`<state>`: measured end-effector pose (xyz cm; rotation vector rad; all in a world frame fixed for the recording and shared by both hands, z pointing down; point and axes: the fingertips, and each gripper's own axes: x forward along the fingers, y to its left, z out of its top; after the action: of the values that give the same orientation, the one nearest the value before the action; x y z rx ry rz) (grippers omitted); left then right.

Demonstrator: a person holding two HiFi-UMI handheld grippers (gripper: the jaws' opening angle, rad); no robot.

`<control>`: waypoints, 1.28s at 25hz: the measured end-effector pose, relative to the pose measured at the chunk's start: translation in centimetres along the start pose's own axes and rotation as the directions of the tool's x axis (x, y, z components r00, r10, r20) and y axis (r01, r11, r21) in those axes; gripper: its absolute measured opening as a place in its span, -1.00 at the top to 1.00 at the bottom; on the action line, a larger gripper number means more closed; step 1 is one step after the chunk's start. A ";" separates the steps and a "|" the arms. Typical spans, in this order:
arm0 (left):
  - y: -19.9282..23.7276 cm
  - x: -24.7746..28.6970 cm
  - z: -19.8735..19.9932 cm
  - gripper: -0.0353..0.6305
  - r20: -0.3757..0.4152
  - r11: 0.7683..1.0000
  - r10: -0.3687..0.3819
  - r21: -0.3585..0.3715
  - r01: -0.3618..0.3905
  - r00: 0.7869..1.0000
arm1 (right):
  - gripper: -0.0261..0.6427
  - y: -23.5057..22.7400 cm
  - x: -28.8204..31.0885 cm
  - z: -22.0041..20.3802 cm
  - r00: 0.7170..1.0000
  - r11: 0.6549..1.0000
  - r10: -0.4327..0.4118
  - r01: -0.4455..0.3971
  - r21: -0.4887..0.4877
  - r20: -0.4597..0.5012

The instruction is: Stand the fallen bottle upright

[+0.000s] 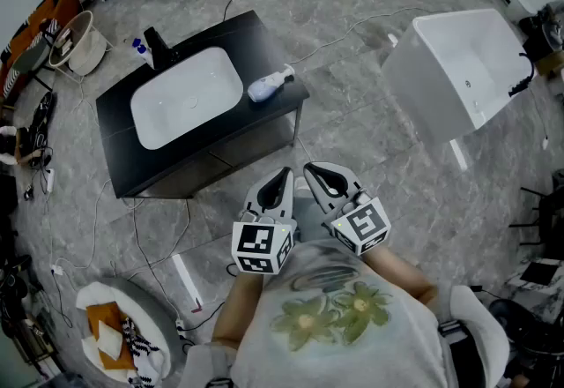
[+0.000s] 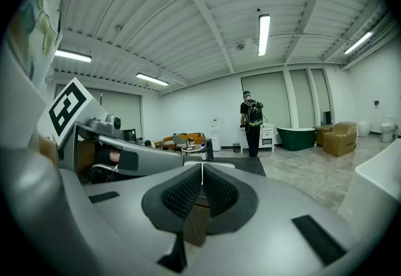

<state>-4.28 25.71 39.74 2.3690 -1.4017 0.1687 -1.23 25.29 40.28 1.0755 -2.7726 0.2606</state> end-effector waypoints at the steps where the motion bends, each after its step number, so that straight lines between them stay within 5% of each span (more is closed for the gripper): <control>1: -0.3 -0.2 -0.2 0.84 0.000 1.000 -0.001 0.001 0.001 1.000 | 0.79 0.0 -0.3 -0.2 1.000 1.000 -0.002 0.002 0.005 0.000; 18: 0.7 1.8 -0.4 0.84 -0.039 0.998 0.040 0.044 -0.039 0.998 | 0.79 -2.9 0.2 -1.1 1.000 0.995 0.024 -0.025 0.100 0.006; 32: 5.0 9.0 4.8 0.84 -0.029 0.993 0.093 0.078 -0.090 0.995 | 0.79 -10.8 6.7 2.6 0.999 0.996 0.042 -0.044 0.082 0.025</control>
<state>-4.57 14.30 39.23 2.3526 -1.5150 0.2894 1.06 12.50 40.24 1.0445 -2.8307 0.3735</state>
